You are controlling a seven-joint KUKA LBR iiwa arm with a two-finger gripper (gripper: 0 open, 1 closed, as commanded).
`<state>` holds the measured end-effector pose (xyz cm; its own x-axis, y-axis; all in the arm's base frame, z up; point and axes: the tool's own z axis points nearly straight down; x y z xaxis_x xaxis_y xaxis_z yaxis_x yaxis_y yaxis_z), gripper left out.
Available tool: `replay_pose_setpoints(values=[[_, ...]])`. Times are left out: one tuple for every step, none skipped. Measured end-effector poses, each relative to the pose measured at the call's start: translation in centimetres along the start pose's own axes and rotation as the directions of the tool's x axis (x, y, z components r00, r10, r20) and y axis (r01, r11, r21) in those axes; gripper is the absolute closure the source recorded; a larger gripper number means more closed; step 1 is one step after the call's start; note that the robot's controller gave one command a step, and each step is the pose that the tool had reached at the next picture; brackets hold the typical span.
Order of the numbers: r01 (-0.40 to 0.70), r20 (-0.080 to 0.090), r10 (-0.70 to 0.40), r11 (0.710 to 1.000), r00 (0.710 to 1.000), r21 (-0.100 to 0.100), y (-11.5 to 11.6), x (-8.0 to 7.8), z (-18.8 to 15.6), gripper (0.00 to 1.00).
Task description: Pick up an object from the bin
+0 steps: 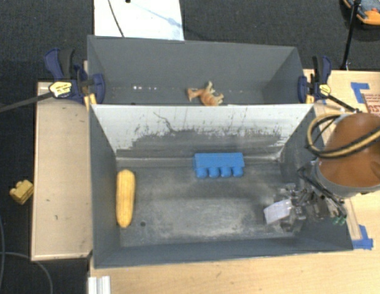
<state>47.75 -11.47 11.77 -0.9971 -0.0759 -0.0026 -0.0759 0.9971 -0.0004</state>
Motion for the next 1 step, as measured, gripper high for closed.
replay_pose_setpoints(values=[[0.001,0.002,-0.001,1.0,1.0,0.001,-0.02,-0.07,-0.55,1.0]])
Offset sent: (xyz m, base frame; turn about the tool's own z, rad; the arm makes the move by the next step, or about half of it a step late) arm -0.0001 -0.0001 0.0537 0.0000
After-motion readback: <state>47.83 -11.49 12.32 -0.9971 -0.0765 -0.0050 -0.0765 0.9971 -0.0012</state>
